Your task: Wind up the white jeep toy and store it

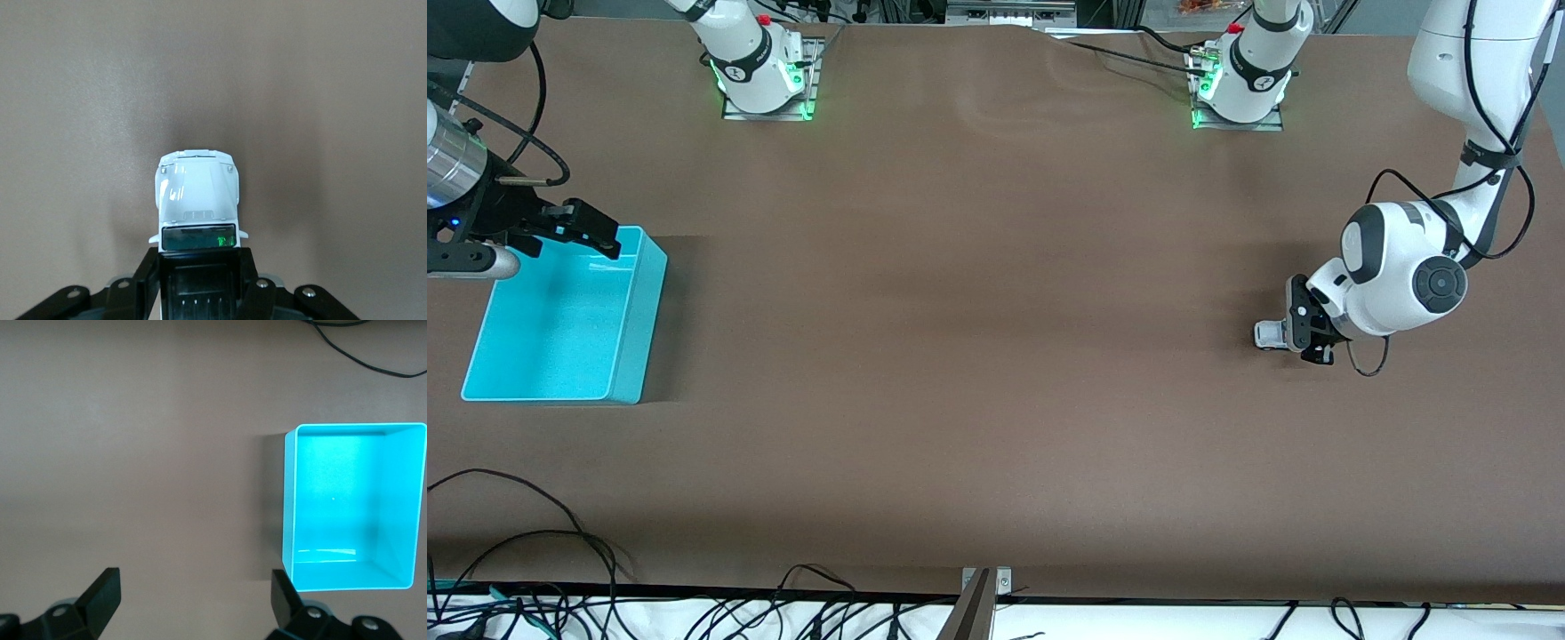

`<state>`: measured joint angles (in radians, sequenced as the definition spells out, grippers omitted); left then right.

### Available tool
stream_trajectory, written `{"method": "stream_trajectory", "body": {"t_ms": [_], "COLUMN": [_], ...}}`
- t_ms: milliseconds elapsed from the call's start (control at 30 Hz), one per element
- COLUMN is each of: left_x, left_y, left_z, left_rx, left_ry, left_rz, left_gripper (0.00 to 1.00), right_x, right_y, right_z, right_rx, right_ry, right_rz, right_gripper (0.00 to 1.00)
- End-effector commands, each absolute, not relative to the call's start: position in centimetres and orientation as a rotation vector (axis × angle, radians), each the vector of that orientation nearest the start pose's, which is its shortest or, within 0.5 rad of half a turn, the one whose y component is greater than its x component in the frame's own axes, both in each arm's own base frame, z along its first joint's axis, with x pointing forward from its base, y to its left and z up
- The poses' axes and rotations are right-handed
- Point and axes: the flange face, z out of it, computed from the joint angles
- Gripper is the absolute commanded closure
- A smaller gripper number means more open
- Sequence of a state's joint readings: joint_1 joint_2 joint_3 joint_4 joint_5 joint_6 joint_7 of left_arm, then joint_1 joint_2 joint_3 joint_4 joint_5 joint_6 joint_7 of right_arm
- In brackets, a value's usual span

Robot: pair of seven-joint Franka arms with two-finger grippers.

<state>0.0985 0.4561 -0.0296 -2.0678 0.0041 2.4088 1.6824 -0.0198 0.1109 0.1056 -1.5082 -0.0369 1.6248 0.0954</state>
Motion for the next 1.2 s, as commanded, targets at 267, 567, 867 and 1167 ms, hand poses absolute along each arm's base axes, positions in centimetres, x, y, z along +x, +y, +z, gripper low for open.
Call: {"method": "stream_trajectory", "body": {"t_ms": [267,567,867,1167], "left_x": [56.5,55.9,55.3,54.5], "left_y": [8.1,13.7,20.4,25.2], "left_z": [18.8,18.6,17.9,18.8], "left_rx": [-2.197,-2.206,-2.192,-2.135], "left_ry": [2.384,2.372,2.392,2.419], "left_rz": [0.145,0.146,0.118,0.090], "left_gripper": [0.96,0.97,0.97,0.97], "right_x": [59.2,59.2,59.2,59.2], "right_y": [4.4,4.4,4.4,4.4], "right_z": [60.0,60.0,60.0,60.0], "right_rx": [-3.155,-3.155,-3.155,-3.155], "right_ry": [0.021,0.021,0.021,0.021], "right_rz": [-0.010,-0.010,-0.013,-0.013], "right_gripper": [0.00,0.00,0.00,0.00]}}
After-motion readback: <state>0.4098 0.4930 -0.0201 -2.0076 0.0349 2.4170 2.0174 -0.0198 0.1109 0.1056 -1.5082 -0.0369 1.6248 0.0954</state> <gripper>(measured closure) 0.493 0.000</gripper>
